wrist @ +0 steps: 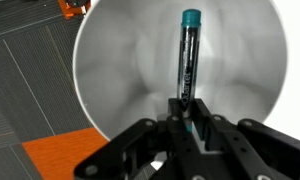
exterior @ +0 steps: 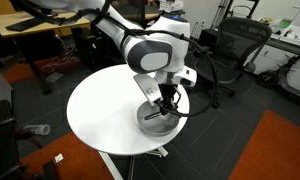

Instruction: Remove the marker from the bowl and put it on the table

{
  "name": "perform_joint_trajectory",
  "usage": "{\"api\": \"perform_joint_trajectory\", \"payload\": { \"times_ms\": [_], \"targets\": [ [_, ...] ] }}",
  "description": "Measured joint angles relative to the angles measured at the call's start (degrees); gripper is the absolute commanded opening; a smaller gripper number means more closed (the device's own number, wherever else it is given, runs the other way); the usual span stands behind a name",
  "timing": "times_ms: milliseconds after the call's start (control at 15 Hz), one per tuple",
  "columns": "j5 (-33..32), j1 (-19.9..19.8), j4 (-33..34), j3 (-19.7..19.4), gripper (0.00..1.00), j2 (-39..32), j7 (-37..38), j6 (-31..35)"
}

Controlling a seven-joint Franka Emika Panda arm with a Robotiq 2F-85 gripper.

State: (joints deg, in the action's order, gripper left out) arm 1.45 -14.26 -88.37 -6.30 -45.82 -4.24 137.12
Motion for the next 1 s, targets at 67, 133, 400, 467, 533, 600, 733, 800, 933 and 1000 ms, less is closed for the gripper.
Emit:
{"api": "perform_joint_trajectory", "payload": {
  "times_ms": [67, 133, 400, 467, 533, 600, 733, 800, 933, 1000],
  "targets": [
    [0.0, 0.1, -0.4, 0.0, 0.05, 1.1, 0.0, -0.3],
    [0.0, 0.2, -0.9, 0.0, 0.05, 2.3, 0.1, -0.4],
    [0.0, 1.4, -4.5, 0.0, 0.05, 8.0, 0.2, -0.4],
    [-0.1, 1.8, -5.7, 0.0, 0.05, 9.6, 0.3, -0.4],
    [-0.2, 2.3, -7.1, -0.1, 0.05, 11.1, 0.5, -0.4],
    [-0.4, 2.9, -8.6, -0.1, 0.05, 12.7, 0.9, -0.5],
    [-0.7, 4.2, -11.8, -0.1, 0.05, 15.8, 1.8, -0.6],
    [-0.9, 5.0, -13.6, -0.1, 0.05, 17.3, 2.5, -0.6],
    [-1.1, 6.8, -17.4, -0.1, 0.05, 20.0, 4.2, -0.6],
    [-1.2, 7.6, -19.3, -0.1, 0.05, 21.2, 5.1, -0.6]
  ]
}}
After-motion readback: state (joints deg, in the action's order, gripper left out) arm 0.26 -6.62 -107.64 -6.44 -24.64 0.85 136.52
